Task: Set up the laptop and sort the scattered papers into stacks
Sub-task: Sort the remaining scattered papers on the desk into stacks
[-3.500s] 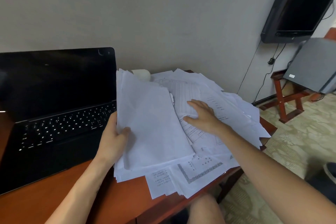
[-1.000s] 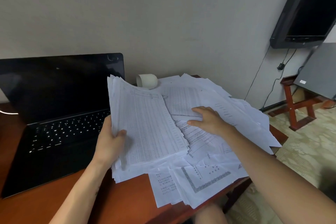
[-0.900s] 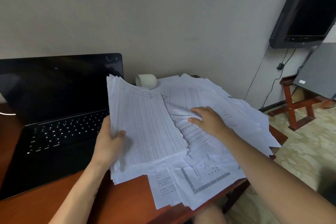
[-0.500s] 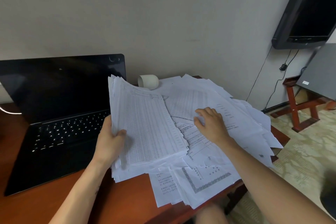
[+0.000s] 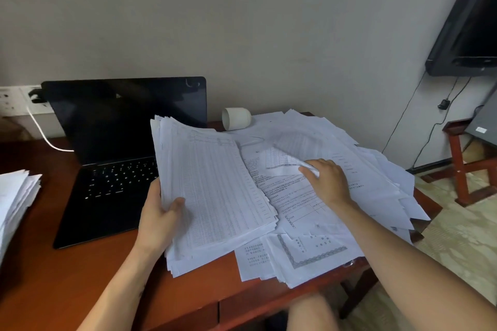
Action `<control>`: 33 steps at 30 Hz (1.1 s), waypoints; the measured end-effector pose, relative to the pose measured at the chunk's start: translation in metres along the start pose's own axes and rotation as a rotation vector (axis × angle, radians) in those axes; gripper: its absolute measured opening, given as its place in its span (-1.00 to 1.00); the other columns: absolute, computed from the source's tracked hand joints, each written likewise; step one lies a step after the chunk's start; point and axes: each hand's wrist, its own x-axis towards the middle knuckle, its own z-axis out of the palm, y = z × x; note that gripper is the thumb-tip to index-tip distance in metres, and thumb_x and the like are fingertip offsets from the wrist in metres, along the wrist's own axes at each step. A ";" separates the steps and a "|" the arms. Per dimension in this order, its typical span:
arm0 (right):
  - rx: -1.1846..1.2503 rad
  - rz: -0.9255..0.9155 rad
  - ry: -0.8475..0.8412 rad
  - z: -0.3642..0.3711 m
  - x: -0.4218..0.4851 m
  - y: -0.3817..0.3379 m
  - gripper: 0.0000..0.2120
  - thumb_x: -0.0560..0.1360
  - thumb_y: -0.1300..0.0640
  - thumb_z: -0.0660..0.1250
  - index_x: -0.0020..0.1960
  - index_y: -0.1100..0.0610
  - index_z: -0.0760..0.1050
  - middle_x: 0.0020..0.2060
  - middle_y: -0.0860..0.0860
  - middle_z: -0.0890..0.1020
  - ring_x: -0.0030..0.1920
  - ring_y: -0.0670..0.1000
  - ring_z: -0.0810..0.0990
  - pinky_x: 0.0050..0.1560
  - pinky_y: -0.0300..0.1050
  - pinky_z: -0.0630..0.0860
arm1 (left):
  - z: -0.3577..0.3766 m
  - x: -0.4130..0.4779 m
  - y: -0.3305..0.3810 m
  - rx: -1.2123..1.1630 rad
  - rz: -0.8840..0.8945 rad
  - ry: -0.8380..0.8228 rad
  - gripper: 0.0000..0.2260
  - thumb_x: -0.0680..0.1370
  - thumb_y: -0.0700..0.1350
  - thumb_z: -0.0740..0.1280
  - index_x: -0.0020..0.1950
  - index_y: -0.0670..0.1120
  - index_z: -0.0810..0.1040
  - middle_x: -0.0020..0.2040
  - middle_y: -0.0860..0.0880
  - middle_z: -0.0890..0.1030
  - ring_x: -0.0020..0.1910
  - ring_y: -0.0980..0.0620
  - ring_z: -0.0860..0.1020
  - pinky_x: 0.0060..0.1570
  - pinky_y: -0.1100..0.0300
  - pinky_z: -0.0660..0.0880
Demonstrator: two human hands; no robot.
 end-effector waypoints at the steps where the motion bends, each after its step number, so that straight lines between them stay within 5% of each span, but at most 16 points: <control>1: 0.038 0.013 0.003 -0.004 -0.002 -0.001 -0.68 0.59 -0.09 0.36 0.20 0.09 0.65 0.01 0.04 0.71 0.02 0.10 0.61 0.04 0.01 0.53 | -0.003 -0.003 -0.001 -0.008 0.000 0.007 -0.56 0.64 -0.29 0.34 0.41 0.11 0.37 0.19 0.22 0.54 0.13 0.26 0.54 -0.01 0.31 0.47; 9: 0.217 -0.104 -0.212 -0.049 -0.031 0.010 -0.75 0.60 -0.10 0.34 0.21 -0.07 0.65 0.00 -0.16 0.68 0.04 -0.11 0.56 0.07 -0.10 0.48 | -0.023 -0.022 -0.007 -0.069 -0.019 0.046 -0.58 0.65 -0.26 0.36 0.44 0.05 0.38 0.22 0.13 0.57 0.15 0.13 0.58 -0.01 0.20 0.52; 12: 0.091 -0.233 -0.283 -0.060 -0.047 0.018 -0.76 0.60 -0.08 0.34 0.24 -0.12 0.61 0.03 -0.23 0.66 0.08 -0.09 0.56 0.21 0.00 0.44 | -0.027 -0.027 -0.006 -0.086 -0.015 0.045 -0.59 0.65 -0.27 0.36 0.42 0.07 0.39 0.21 0.12 0.58 0.14 0.11 0.59 0.02 0.14 0.55; 17: -0.049 -0.188 -0.358 -0.071 -0.066 0.006 -0.49 0.55 0.18 0.27 0.47 -0.10 0.38 0.39 -0.17 0.43 0.45 -0.10 0.26 0.47 -0.14 0.02 | -0.036 -0.031 -0.011 -0.121 -0.055 0.020 -0.59 0.66 -0.24 0.36 0.42 0.11 0.39 0.26 0.06 0.60 0.23 -0.03 0.61 0.19 -0.13 0.58; 20: 0.093 -0.169 -0.458 -0.072 -0.076 -0.028 -0.48 0.59 -0.04 0.25 0.54 -0.11 0.29 0.52 -0.18 0.28 0.53 -0.15 0.12 0.57 0.02 0.03 | -0.035 -0.032 -0.010 -0.105 -0.062 0.003 -0.59 0.66 -0.23 0.36 0.44 0.08 0.39 0.27 0.03 0.60 0.24 -0.07 0.61 0.23 -0.18 0.57; 23: 0.018 -0.131 -0.630 -0.065 -0.081 -0.052 -0.18 0.47 -0.48 0.21 0.61 -0.20 0.04 0.57 -0.26 0.08 0.57 -0.17 -0.03 0.58 0.01 -0.06 | -0.035 -0.033 -0.009 -0.089 -0.062 -0.001 -0.60 0.66 -0.23 0.36 0.43 0.06 0.39 0.26 0.03 0.60 0.23 -0.05 0.61 0.23 -0.17 0.58; 26: -0.111 -0.149 -0.651 -0.052 -0.084 -0.053 0.05 0.30 -0.67 0.08 0.63 -0.18 -0.06 0.60 -0.21 0.04 0.59 -0.11 -0.02 0.58 0.06 -0.07 | -0.035 -0.033 -0.008 -0.080 -0.054 -0.001 -0.59 0.65 -0.23 0.36 0.45 0.05 0.38 0.26 0.03 0.59 0.23 -0.04 0.60 0.19 -0.10 0.58; 33: -0.036 -0.190 -0.523 -0.048 -0.087 -0.046 -0.37 0.54 -0.37 0.23 0.53 -0.18 0.27 0.37 -0.23 0.36 0.40 -0.11 0.25 0.42 -0.05 0.10 | -0.034 -0.033 -0.009 -0.073 -0.047 -0.006 -0.60 0.66 -0.23 0.35 0.43 0.06 0.38 0.26 0.04 0.58 0.23 -0.02 0.60 0.14 -0.02 0.58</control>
